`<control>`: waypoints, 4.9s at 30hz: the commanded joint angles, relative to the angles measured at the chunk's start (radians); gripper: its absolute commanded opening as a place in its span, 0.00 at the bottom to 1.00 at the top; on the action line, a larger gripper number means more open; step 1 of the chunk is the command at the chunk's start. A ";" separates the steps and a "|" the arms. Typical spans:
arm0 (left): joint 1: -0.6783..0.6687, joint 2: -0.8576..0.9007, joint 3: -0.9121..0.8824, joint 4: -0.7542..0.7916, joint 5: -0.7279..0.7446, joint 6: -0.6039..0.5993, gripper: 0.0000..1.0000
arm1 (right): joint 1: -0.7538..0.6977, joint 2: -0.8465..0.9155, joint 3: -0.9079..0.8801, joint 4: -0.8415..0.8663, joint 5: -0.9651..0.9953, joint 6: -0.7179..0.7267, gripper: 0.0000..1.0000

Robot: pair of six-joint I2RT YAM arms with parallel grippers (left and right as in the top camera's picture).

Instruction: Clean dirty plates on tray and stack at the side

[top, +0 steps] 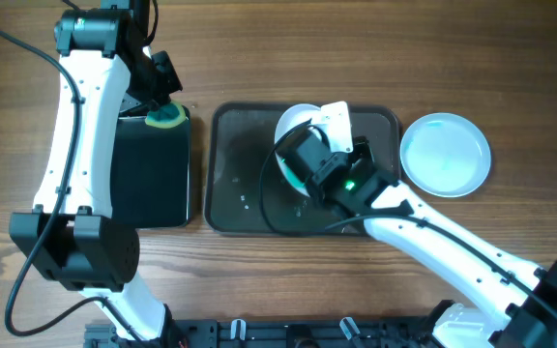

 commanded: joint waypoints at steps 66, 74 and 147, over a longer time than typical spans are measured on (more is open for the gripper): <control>0.155 0.004 -0.504 0.211 -0.020 0.267 0.04 | -0.891 -0.077 -0.096 0.019 -1.216 -0.252 0.66; 0.193 0.003 -0.704 0.465 -0.020 0.334 0.51 | -0.890 -0.077 -0.096 -0.080 -1.135 -0.295 0.75; 0.175 -0.354 -0.479 0.299 0.070 0.333 1.00 | -0.739 -1.496 -1.132 0.755 -0.929 -0.344 1.00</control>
